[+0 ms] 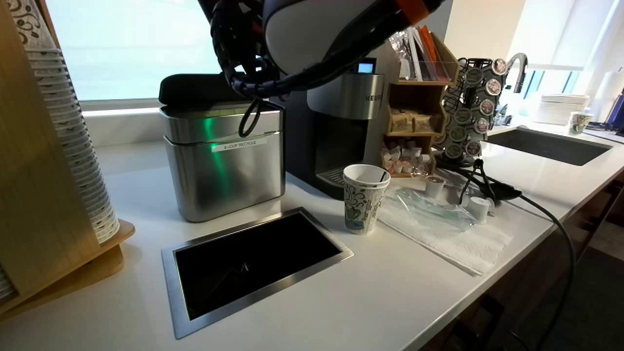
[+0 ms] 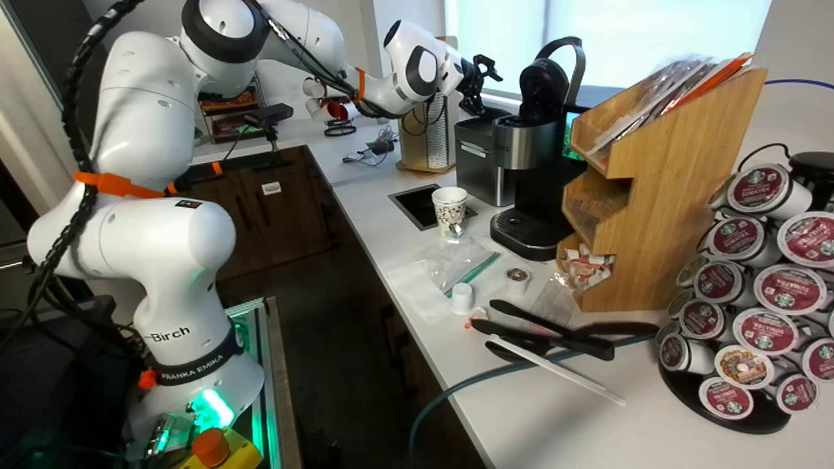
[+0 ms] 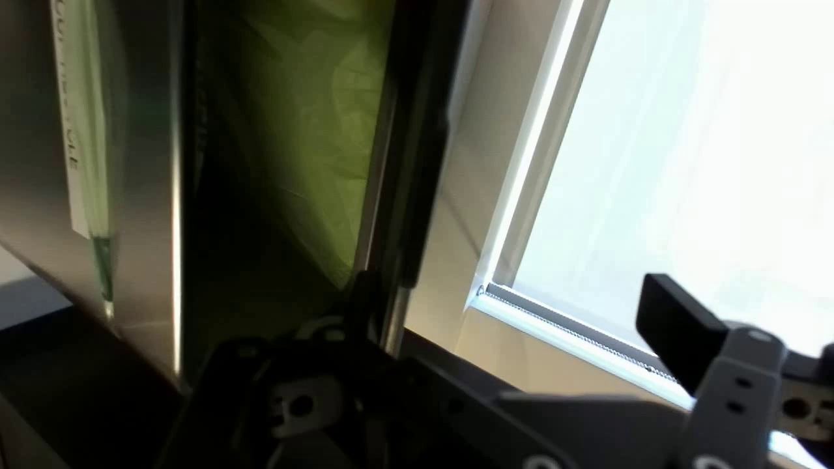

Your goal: Open the lid of the silver bin

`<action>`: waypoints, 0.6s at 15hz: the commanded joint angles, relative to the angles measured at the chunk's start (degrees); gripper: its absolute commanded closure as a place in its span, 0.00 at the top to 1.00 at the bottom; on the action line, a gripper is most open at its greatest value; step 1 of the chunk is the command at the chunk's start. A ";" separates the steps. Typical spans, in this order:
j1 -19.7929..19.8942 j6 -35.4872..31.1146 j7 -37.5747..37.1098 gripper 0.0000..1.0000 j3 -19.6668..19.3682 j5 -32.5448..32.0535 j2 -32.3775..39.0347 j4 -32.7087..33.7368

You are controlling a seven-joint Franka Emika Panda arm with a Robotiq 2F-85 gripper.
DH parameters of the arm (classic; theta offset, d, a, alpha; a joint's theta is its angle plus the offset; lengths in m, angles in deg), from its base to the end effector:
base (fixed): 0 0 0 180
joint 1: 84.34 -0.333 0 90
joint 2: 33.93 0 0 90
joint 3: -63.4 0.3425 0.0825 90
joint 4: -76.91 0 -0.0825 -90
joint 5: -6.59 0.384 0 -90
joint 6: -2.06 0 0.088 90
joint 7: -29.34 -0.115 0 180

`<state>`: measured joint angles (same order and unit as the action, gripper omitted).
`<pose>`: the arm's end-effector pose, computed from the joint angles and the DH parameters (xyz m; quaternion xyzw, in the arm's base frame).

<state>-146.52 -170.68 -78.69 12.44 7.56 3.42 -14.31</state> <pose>0.6858 0.3080 0.4933 -0.6813 0.5329 -0.3946 0.3102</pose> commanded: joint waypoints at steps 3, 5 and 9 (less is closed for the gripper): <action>5.54 3.28 -0.05 1.00 1.37 -0.51 5.05 9.83; 7.46 4.98 0.19 1.00 1.94 -0.95 5.93 13.07; 12.04 8.97 0.76 1.00 5.40 -2.53 6.90 19.48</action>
<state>-138.53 -165.26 -77.72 14.98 6.74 8.44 -1.12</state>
